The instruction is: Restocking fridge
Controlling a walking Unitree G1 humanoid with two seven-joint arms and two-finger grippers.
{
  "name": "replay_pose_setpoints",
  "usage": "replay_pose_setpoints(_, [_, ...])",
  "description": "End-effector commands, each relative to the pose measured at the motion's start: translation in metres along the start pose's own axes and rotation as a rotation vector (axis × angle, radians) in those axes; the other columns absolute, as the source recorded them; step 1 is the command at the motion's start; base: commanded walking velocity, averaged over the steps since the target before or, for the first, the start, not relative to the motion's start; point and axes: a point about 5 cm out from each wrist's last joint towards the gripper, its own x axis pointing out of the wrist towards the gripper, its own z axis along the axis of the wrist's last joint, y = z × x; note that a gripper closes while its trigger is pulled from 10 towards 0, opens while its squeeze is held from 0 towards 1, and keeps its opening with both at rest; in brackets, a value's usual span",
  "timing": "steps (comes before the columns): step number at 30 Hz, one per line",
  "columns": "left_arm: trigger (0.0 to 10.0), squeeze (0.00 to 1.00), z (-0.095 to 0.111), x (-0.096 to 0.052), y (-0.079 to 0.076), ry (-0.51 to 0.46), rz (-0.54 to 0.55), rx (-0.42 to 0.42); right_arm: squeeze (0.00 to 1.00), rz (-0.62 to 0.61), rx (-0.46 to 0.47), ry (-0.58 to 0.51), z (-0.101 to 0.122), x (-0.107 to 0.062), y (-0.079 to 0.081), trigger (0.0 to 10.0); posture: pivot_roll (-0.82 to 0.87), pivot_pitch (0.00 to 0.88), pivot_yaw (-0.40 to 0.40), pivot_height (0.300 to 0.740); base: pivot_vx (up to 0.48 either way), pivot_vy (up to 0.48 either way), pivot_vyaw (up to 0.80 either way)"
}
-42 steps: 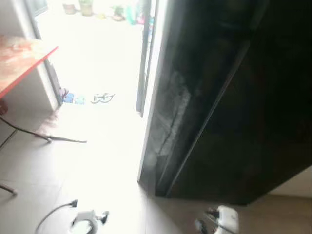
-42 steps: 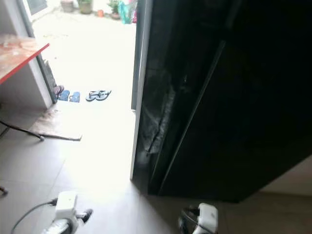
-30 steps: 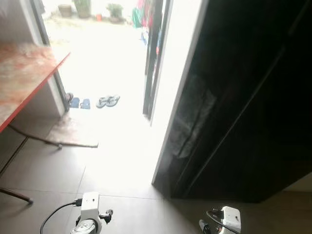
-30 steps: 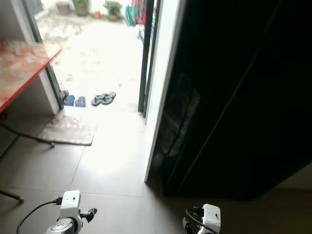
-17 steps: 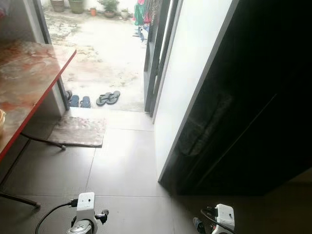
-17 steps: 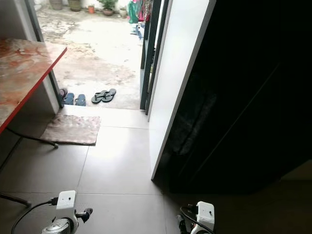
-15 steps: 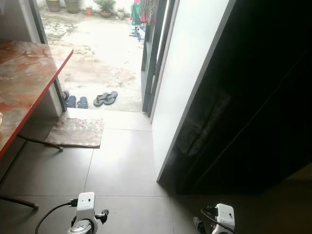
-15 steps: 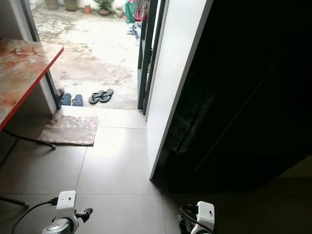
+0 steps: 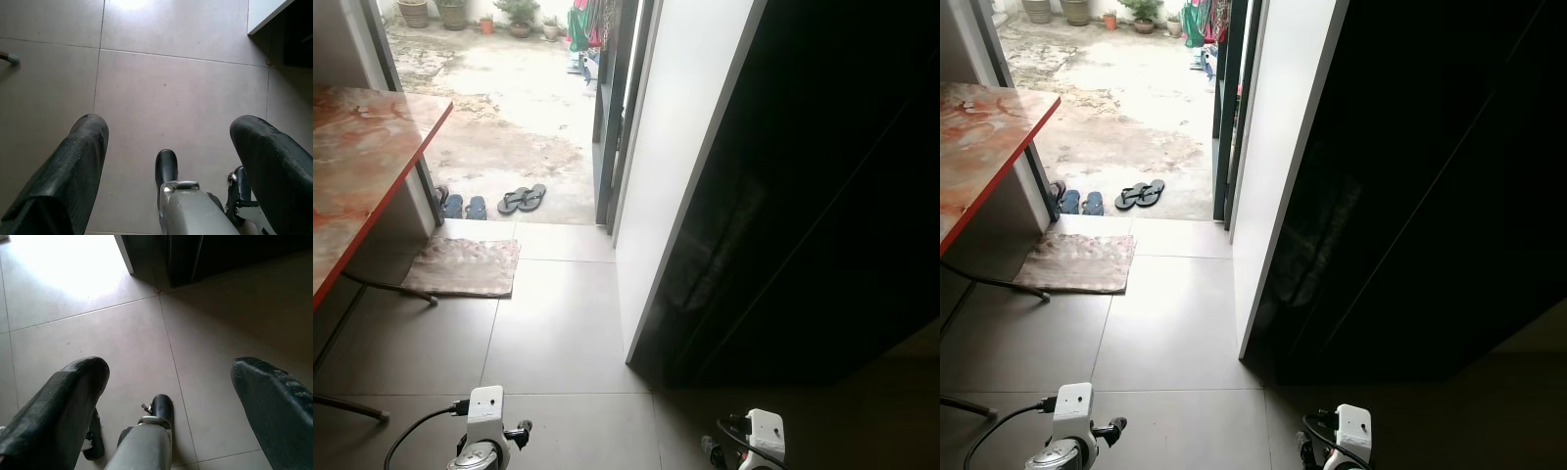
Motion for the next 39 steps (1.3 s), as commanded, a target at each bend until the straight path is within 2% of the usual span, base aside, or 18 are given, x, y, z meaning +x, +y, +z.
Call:
replay_pose_setpoints(1, [10.0,0.0,-0.0013,-0.0001,-0.0044,0.004,-0.011,-0.019,0.0,-0.022,-0.003,-0.005,0.0026,-0.0013,-0.0074,10.0,0.12,0.0,-0.154,0.74,0.0,0.0,0.0])
replay_pose_setpoints(6, [10.0,0.0,-0.0024,-0.0001,-0.0045,0.014,-0.01,-0.025,0.0,-0.023,-0.003,-0.005,0.0024,-0.0014,-0.0076,10.0,0.12,0.0,-0.153,0.74,0.0,0.0,0.0])
replay_pose_setpoints(22, [10.0,0.0,-0.004,-0.0004,-0.0041,0.02,-0.013,-0.015,0.0,-0.02,-0.006,-0.001,0.0008,-0.0017,-0.0074,10.0,0.12,0.0,-0.146,0.74,0.0,0.423,0.0])
replay_pose_setpoints(28, [10.0,0.0,-0.0038,-0.0004,-0.0038,0.016,-0.02,0.01,0.0,-0.016,-0.026,-0.005,0.0011,-0.0018,-0.0074,10.0,0.12,0.0,-0.143,0.74,0.0,0.0,0.0])
replay_pose_setpoints(39, [10.0,0.0,-0.0048,-0.0007,-0.003,0.02,-0.025,0.024,0.0,-0.011,-0.026,-0.007,-0.0002,-0.0021,-0.0066,10.0,0.12,0.0,-0.137,0.74,0.0,0.0,0.8])
